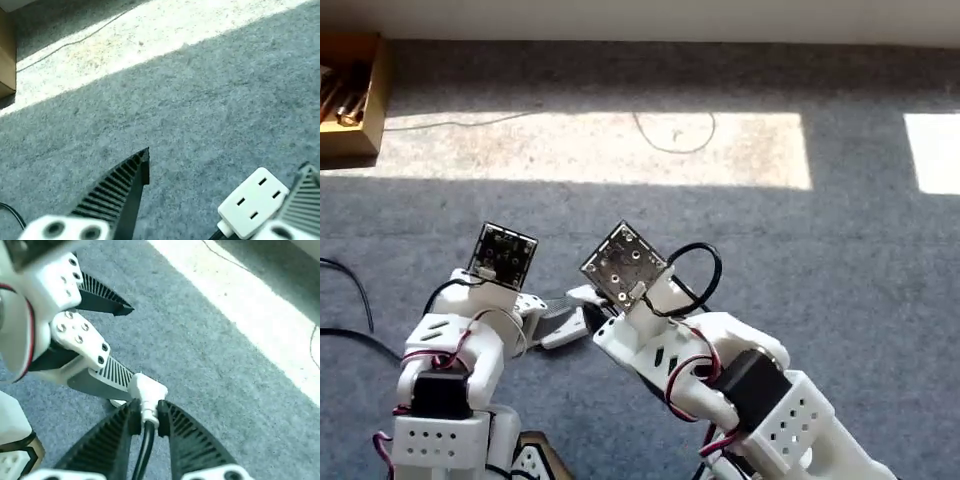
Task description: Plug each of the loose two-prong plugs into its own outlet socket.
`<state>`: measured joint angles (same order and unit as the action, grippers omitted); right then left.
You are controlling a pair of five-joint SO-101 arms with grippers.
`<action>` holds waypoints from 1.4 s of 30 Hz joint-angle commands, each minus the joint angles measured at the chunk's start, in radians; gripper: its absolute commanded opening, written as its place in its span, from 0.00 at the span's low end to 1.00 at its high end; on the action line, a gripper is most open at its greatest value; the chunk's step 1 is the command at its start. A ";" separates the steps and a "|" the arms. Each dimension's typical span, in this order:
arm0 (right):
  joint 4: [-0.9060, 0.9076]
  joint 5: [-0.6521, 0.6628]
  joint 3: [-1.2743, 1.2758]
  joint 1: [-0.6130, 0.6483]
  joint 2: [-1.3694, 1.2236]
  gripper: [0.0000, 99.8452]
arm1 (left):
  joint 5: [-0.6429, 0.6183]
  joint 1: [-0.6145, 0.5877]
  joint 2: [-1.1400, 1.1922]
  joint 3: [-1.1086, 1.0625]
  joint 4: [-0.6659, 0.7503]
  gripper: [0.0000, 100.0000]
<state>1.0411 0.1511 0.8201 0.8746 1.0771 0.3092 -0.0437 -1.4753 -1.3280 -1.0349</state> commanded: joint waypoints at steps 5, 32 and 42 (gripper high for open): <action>0.004 0.046 -0.013 -0.012 -0.002 0.01 | -0.003 -0.012 -0.005 0.012 0.008 0.42; 0.064 0.054 0.022 0.022 -0.004 0.01 | -0.041 0.031 -0.007 0.142 -0.098 0.42; 0.254 0.054 -0.268 -0.048 -0.433 0.01 | -0.025 -0.371 0.285 0.369 -0.080 0.42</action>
<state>1.2236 0.1972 0.7495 0.8408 0.8301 0.2785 -0.3751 -1.3249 -1.0917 -1.0625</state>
